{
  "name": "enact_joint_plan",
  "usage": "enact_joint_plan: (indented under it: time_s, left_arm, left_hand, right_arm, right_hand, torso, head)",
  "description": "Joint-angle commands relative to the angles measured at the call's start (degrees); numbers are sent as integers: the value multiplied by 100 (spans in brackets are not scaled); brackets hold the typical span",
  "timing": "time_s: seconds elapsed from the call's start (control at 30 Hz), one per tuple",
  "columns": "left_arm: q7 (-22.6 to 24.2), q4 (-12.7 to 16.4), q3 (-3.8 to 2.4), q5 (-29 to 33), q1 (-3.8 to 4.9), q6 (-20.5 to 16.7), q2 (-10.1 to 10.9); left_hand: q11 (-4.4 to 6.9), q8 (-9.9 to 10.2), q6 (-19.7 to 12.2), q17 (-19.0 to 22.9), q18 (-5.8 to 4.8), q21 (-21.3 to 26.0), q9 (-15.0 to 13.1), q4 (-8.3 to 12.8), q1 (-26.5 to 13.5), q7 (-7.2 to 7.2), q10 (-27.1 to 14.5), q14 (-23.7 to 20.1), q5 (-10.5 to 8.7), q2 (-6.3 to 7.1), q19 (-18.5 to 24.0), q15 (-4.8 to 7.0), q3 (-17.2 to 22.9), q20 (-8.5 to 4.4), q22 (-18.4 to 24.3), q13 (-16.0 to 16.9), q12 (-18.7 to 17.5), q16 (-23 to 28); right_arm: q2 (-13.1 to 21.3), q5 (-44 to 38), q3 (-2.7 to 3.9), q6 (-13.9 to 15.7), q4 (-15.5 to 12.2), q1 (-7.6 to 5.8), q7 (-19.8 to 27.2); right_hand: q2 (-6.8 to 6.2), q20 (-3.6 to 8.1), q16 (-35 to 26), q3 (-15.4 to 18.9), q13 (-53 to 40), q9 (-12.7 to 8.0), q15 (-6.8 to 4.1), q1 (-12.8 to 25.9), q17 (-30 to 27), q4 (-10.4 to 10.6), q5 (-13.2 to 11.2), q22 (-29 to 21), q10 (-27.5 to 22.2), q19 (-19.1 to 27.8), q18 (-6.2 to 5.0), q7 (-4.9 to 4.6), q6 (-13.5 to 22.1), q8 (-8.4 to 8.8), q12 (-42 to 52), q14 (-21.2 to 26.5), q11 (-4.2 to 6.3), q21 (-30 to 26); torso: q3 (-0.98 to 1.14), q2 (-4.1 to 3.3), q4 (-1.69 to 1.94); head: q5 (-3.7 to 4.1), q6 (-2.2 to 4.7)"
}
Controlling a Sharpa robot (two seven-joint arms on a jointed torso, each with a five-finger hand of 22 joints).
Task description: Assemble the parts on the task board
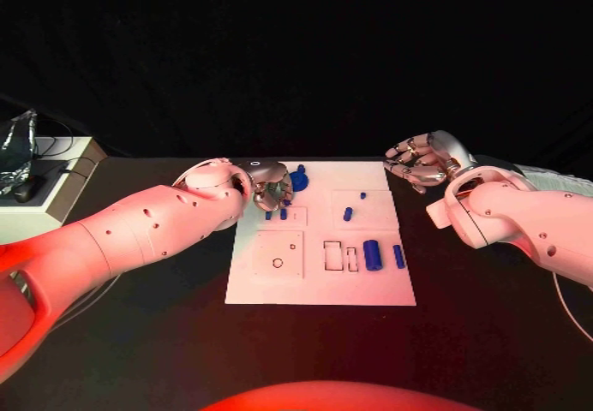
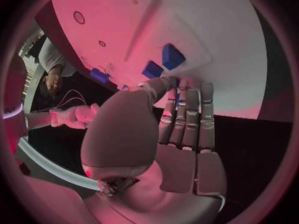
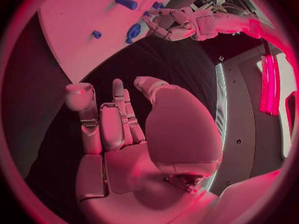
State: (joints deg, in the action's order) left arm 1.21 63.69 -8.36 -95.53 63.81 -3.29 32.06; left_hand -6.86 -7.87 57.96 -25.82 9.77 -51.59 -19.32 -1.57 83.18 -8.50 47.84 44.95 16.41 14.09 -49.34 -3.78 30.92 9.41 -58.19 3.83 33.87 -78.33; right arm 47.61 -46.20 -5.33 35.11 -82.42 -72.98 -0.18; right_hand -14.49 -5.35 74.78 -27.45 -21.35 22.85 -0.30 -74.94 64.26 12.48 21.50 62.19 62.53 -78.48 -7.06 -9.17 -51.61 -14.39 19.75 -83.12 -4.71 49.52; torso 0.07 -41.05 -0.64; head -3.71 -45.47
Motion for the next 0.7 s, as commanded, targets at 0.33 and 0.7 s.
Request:
enact_joint_plan:
  time_s: [0.33,0.7]
  left_arm:
    - [-66,-63,6,-82,33,193,-86]
    - [-55,-81,48,-72,59,348,-125]
  left_hand:
    - [-16,34,-89,-19,73,-76,28,8,-17,5,-84,-56,-174,10,-31,16,-34,-14,-55,9,-127,-99]
    - [19,116,-222,-16,79,-26,66,-11,-70,110,-195,-128,-497,67,-25,67,-159,-24,-37,37,-154,-167]
  right_arm:
    - [-9,-19,1,-28,-13,3,60]
    - [-9,-19,1,-31,-19,2,58]
  right_hand:
    - [-6,-14,-26,4,5,9,20,43,6,-32,21,6,38,-26,-19,-6,-51,-20,-24,8,6,-19]
    - [-6,-14,-26,4,5,9,20,43,6,-32,21,6,38,-26,-19,-6,-51,-20,-24,8,6,-19]
  torso:
    - [3,2,5]
    - [4,2,3]
  head:
    - [3,-5]
    - [2,-14]
